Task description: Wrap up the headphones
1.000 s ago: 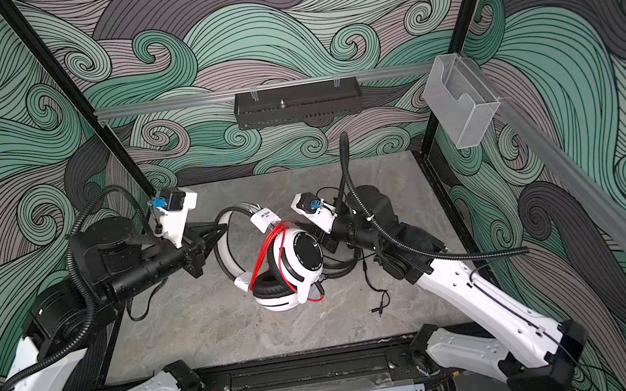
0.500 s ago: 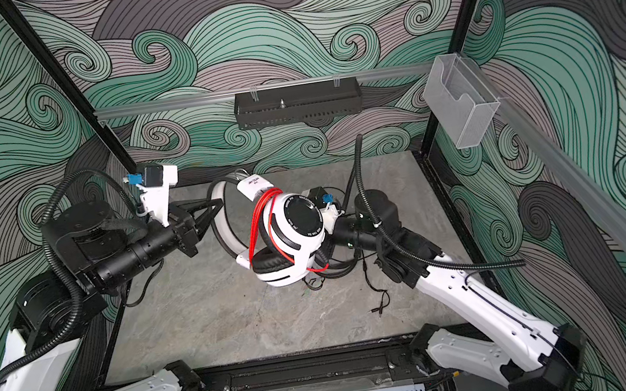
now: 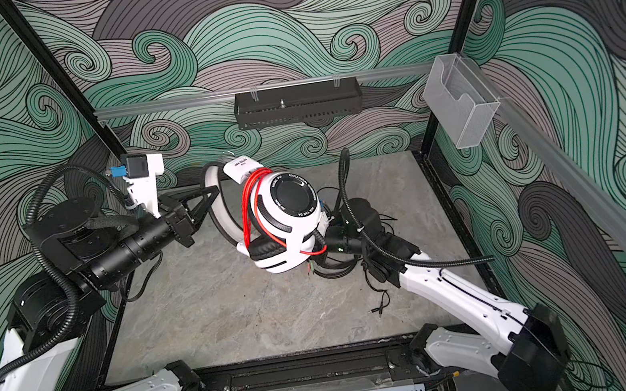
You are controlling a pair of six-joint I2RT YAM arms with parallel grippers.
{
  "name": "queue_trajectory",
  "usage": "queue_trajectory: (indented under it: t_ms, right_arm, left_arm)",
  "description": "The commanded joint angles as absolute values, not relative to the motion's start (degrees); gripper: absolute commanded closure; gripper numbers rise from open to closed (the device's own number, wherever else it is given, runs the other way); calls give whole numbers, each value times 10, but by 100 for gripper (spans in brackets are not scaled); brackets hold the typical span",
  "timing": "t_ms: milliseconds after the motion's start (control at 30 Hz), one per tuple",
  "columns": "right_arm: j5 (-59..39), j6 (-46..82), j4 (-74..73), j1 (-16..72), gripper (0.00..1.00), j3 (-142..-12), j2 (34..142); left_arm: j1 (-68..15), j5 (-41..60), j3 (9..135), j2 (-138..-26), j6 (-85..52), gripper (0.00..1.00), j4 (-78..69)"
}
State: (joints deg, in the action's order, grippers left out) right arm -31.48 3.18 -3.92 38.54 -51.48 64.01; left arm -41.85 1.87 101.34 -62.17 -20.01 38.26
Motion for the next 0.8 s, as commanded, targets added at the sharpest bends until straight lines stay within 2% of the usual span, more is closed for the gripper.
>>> queue_trajectory:
  t_ms: [0,233,467,767]
  right_arm:
    - [-329,47,-71,383,78,-507,640]
    - [-332,47,-47,384,100,-507,644]
    - [-296,5,26,414,100,-532,629]
    - [-77,-128,241,559,100,-621,595]
  left_arm:
    - [-421,-28,1039,-614,-257,100,293]
    - [-421,-100,1024,-613,-291,100,236]
    - [-419,-171,1037,-622,-295,100,215]
    - [-410,-347,1044,-639,-291,100,242]
